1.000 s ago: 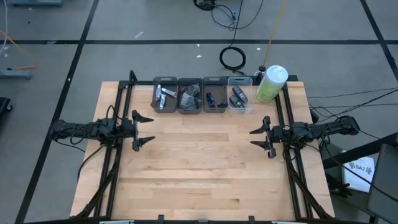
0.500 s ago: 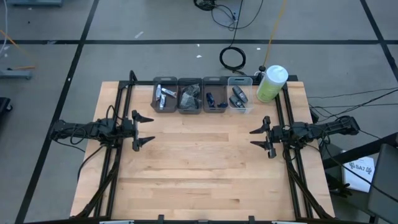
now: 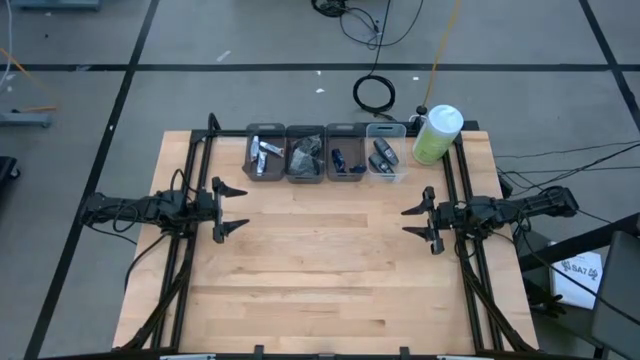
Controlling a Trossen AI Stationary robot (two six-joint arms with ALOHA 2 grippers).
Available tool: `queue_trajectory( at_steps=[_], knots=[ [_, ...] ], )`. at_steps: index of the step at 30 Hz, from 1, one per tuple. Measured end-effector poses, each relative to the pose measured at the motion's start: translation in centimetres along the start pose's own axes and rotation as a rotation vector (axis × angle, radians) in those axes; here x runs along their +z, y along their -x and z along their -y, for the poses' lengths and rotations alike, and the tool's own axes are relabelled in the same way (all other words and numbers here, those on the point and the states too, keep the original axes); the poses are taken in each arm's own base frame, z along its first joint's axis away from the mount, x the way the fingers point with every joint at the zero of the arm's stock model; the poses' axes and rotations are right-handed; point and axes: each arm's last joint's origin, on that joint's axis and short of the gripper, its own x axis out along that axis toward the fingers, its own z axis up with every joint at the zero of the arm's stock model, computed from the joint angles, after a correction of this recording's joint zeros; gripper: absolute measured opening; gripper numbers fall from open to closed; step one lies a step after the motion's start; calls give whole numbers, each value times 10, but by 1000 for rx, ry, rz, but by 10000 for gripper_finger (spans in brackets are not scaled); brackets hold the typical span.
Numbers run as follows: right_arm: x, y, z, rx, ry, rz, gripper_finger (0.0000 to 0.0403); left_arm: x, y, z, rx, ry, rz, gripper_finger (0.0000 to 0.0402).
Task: Pick & Place Travel size toiletries
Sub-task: Return to Home Position
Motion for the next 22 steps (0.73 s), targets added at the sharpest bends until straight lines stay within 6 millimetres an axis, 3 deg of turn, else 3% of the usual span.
queue_trajectory(
  at_steps=[22],
  knots=[
    [0,0,0,0,0,0,189,0,0,0,0,0,0,395]
  ],
)
